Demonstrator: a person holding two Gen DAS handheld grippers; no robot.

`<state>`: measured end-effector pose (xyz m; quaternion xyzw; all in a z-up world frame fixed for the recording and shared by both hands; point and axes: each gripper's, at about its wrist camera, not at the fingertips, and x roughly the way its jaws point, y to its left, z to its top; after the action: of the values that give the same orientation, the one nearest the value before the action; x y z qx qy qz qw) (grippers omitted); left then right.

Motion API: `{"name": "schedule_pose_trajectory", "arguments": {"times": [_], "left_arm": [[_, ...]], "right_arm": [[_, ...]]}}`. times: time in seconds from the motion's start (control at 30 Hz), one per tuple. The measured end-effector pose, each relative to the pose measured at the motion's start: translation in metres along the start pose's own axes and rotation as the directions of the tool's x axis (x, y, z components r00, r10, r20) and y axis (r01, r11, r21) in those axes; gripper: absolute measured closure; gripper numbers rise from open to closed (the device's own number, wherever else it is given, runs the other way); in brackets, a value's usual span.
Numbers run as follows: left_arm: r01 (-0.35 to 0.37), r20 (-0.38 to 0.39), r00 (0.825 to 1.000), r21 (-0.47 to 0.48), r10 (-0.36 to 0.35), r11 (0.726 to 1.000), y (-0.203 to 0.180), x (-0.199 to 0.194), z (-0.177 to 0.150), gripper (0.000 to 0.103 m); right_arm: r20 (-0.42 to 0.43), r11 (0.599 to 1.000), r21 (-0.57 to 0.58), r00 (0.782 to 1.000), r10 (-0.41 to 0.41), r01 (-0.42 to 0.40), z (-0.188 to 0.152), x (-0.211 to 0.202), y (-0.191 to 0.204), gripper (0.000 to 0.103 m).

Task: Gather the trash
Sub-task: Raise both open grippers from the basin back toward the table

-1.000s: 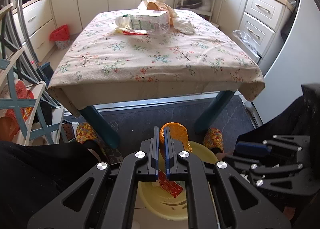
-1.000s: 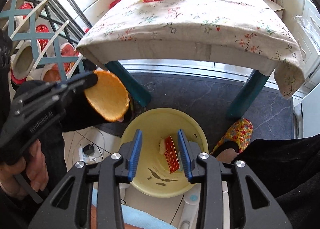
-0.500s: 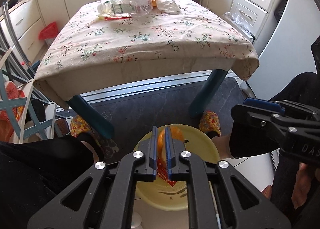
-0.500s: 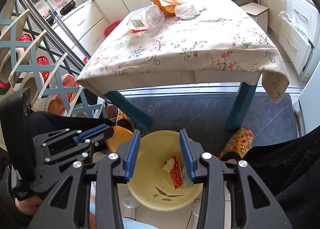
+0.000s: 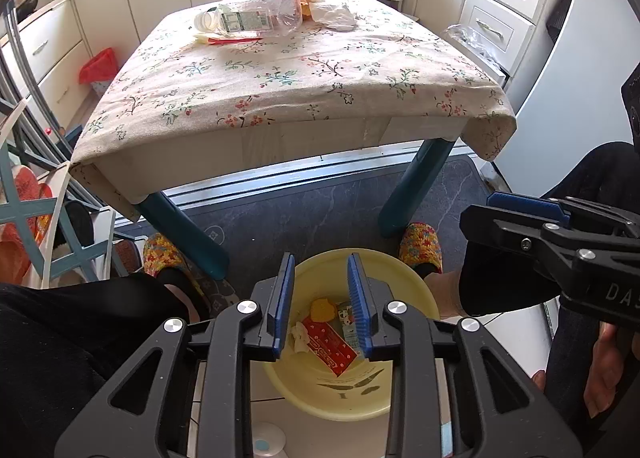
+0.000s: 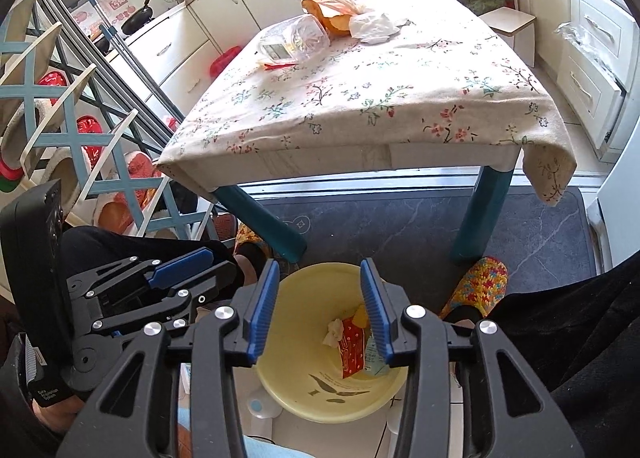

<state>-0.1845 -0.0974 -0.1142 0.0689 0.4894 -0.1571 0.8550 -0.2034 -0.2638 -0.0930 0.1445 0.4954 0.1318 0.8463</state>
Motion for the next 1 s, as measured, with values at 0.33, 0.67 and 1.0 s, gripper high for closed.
{"name": "schedule_pose_trajectory", "arguments": {"times": [0.33,0.67,1.0], "left_arm": [[-0.008,0.003,1.0,-0.001,0.008,1.0,0.0,0.0,0.001,0.071],[-0.038,0.026,0.999,-0.007,0.038,0.999,0.003,-0.001,0.005,0.054],[-0.068,0.05,0.996,-0.012,0.069,0.998,0.007,-0.001,0.014,0.04]], "right_arm": [[0.014,1.0,-0.001,1.0,0.005,-0.005,0.001,-0.001,0.001,0.058],[0.036,1.0,-0.011,0.999,0.007,-0.006,0.003,-0.001,0.004,0.049],[0.07,0.999,-0.032,0.998,-0.006,0.008,0.011,-0.002,0.008,0.045]]}}
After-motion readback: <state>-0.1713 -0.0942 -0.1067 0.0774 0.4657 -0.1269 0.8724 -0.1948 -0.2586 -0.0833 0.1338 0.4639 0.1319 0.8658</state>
